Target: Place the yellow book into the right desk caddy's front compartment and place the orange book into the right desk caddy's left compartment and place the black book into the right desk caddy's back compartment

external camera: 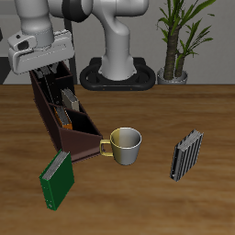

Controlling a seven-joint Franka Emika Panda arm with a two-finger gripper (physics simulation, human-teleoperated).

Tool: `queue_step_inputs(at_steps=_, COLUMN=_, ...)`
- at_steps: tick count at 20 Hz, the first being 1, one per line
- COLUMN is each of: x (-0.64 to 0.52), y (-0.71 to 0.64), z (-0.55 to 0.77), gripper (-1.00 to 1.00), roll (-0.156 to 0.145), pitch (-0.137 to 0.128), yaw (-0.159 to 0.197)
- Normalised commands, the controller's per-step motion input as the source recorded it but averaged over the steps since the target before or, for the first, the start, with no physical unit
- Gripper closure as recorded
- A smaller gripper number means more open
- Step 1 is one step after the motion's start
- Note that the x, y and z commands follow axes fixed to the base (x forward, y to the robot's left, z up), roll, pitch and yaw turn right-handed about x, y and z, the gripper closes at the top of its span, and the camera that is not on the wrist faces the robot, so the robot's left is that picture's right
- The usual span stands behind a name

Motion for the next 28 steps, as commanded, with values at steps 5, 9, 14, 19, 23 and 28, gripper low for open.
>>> queue_step_inputs(at_steps=5, x=0.04, y=0.09, z=-0.20, gripper=1.00, roll=0.012, pitch=0.027, yaw=-0.015)
queue_step_inputs(at_steps=9, x=0.08, y=-0.07, z=-0.29, gripper=1.00, roll=-0.024, pitch=0.064, yaw=-0.054)
queue_step_inputs(at_steps=14, x=-0.02, y=-0.04, z=-0.13, gripper=1.00, roll=-0.022, pitch=0.039, yaw=-0.025)
queue_step_inputs(at_steps=19, x=-0.08, y=0.01, z=-0.21, gripper=1.00, roll=-0.005, pitch=0.073, yaw=-0.040)
queue_step_inputs(at_steps=23, x=0.01, y=0.01, z=-0.14, gripper=1.00, roll=-0.012, pitch=0.060, yaw=-0.038)
queue_step_inputs(at_steps=28, x=0.03, y=-0.02, z=-0.03, gripper=-1.00, roll=-0.028, pitch=0.018, yaw=-0.036)
